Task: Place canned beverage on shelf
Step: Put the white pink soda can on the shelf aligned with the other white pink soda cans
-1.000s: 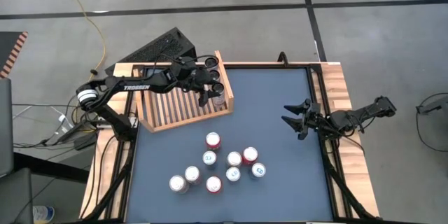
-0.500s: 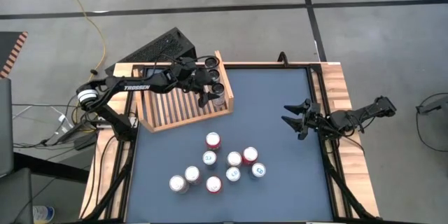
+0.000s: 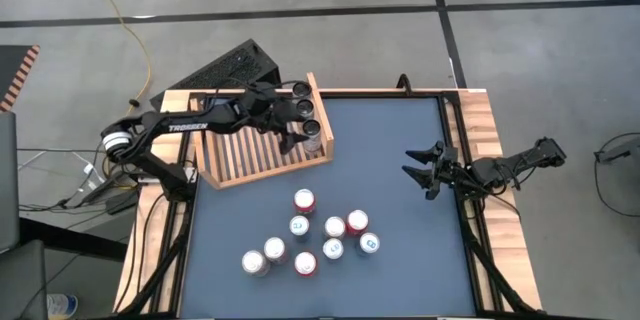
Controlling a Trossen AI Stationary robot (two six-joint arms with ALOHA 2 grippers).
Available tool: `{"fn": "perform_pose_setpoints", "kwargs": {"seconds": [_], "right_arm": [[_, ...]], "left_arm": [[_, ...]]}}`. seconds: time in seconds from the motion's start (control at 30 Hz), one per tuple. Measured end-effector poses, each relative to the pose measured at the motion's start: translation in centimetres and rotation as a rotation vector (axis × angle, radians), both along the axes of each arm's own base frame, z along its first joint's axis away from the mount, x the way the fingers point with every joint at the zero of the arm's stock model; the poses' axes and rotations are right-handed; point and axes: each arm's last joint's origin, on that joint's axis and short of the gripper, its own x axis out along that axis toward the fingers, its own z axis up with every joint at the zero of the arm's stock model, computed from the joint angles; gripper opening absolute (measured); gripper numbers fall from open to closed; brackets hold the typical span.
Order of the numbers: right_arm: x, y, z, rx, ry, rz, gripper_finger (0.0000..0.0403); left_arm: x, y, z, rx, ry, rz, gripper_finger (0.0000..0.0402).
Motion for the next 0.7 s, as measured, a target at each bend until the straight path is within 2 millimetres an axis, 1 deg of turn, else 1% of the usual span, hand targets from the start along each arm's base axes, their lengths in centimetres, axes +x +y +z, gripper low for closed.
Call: {"fn": "perform_pose_setpoints", "kwargs": {"seconds": [0.2,0.3,0.37,0.47,0.57,0.63,0.7], "right_arm": [[0.0,0.0,0.0,0.0,0.0,0.0,0.0274],[0.0,0.0,0.0,0.0,0.0,0.0,0.0274],[0.0,0.0,0.0,0.0,0.0,0.0,0.0274],[0.0,0.0,0.0,0.0,0.0,0.0,0.0274],[0.0,0.0,0.0,0.0,0.0,0.0,0.0274],[0.0,0.0,0.0,0.0,0.0,0.0,0.0274],[0.0,0.0,0.0,0.001,0.0,0.0,0.0274]], "left_arm": [[-1.6,-1.1,1.6,0.03,0.056,0.033,0.0304],[-2.0,-2.5,2.7,0.069,0.063,0.041,0.0297],[-1.9,-4.0,3.3,0.118,0.061,0.017,0.028],[-1.0,-6.7,3.7,0.181,0.053,-0.067,0.0238],[0.0,-9.2,3.5,0.225,0.047,-0.137,0.0177],[0.7,-10.4,3.1,0.274,0.055,-0.138,0.0131],[1.3,-11.3,2.7,0.318,0.072,-0.102,0.0083]]}}
